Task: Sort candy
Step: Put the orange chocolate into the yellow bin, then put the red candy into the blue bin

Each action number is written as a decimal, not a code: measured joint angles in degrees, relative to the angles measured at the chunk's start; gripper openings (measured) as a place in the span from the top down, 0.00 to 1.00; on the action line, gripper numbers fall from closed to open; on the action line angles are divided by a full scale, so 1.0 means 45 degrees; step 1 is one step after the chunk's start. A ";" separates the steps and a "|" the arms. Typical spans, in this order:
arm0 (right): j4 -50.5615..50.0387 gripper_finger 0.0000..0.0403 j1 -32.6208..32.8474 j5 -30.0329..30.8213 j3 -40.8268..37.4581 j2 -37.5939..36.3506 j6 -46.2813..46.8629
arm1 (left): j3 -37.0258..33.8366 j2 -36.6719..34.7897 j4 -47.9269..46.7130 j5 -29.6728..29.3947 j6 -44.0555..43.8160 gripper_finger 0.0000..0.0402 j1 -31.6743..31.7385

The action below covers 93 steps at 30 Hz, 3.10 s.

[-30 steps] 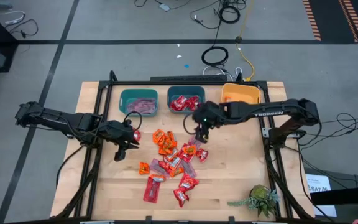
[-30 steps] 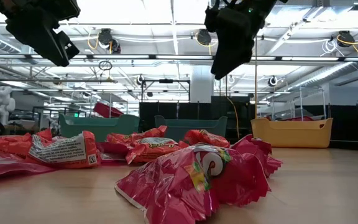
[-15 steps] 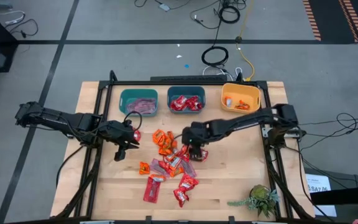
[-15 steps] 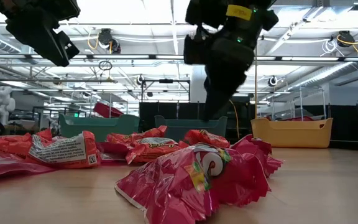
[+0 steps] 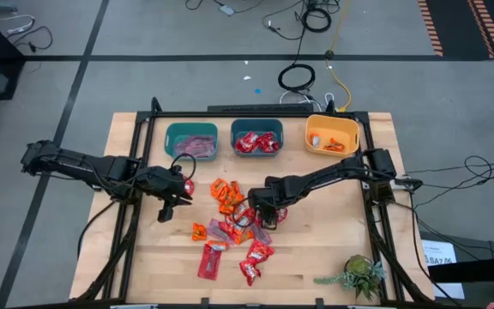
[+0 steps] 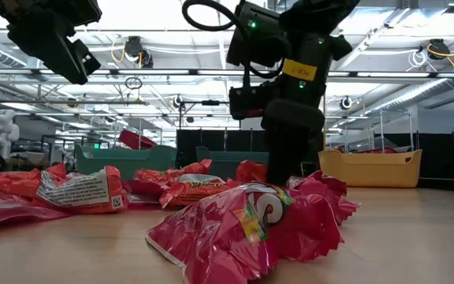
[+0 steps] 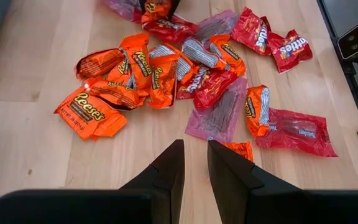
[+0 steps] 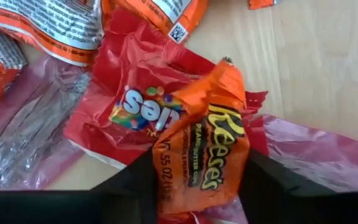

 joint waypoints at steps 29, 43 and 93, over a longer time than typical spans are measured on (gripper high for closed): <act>-0.1951 0.93 -0.2931 0.1110 -0.0018 -0.6956 0.0051 | 0.0000 0.0000 0.0010 0.0000 0.0000 0.80 -0.0001; -0.5122 0.93 -0.6655 0.3419 -0.0081 -0.9114 0.0935 | 0.0000 0.0000 0.0054 -0.0957 0.0003 0.80 -0.0003; -0.3019 0.54 -1.1579 0.2289 -0.3660 -0.9111 0.2271 | 0.0000 0.0000 0.0036 -0.1112 -0.0004 0.80 -0.0004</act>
